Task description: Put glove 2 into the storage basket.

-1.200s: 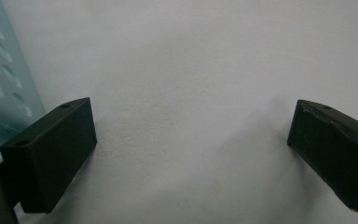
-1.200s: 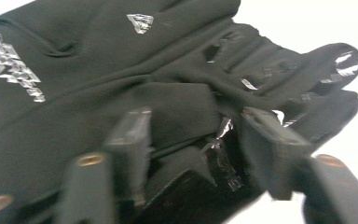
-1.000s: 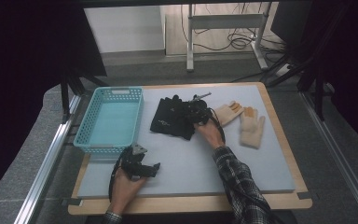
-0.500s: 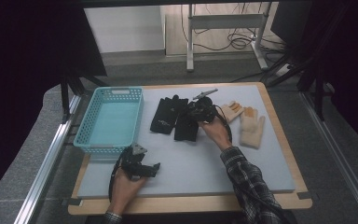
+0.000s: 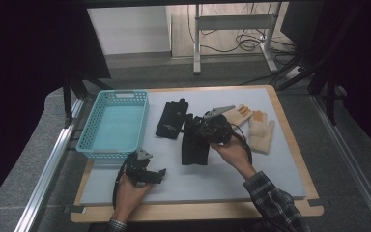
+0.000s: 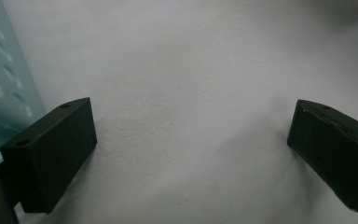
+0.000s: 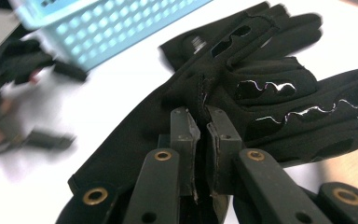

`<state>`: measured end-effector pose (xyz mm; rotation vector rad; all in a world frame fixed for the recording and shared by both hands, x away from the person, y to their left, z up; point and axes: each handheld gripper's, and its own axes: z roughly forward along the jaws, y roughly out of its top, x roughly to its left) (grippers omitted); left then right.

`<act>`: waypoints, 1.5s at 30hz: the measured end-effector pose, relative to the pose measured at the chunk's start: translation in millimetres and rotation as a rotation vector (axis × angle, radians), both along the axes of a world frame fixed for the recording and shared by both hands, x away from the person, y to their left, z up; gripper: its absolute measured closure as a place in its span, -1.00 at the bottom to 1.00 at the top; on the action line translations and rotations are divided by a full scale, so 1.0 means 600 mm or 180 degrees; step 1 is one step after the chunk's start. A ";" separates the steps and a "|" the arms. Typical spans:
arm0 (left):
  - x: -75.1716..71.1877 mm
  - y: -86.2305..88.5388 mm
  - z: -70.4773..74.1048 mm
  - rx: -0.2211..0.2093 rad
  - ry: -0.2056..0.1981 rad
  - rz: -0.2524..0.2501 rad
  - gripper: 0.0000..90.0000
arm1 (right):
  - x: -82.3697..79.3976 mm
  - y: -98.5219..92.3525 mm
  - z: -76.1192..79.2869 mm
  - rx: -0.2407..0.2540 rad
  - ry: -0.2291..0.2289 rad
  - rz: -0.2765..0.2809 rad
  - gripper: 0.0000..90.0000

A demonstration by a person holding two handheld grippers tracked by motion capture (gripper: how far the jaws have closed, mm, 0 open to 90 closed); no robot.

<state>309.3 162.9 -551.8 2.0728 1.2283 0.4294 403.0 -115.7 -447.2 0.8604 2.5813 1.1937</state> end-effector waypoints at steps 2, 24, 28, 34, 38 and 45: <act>0.000 0.000 0.000 -0.0003 -0.0001 0.0003 -0.97 | -0.022 -0.004 -0.012 -0.0007 0.0034 0.0031 0.81; 0.000 0.000 0.000 0.0011 0.0013 -0.0003 -0.97 | -0.005 -0.036 -0.059 0.0033 0.0016 -0.0072 0.31; 0.000 0.000 0.000 0.0005 0.0009 -0.0005 -0.97 | 0.022 -0.011 -0.059 0.0020 0.0027 -0.0055 0.43; 0.000 0.001 0.000 0.0012 0.0011 -0.0009 -0.97 | 0.063 0.035 -0.053 0.0017 -0.0028 -0.0032 0.48; 0.000 0.001 0.000 0.0009 0.0012 -0.0007 -0.97 | 0.097 0.069 -0.056 -0.0032 -0.0069 -0.0040 0.40; 0.000 0.001 0.000 0.0009 0.0012 -0.0007 -0.97 | 0.136 0.105 -0.076 -0.0075 -0.0110 -0.0104 0.08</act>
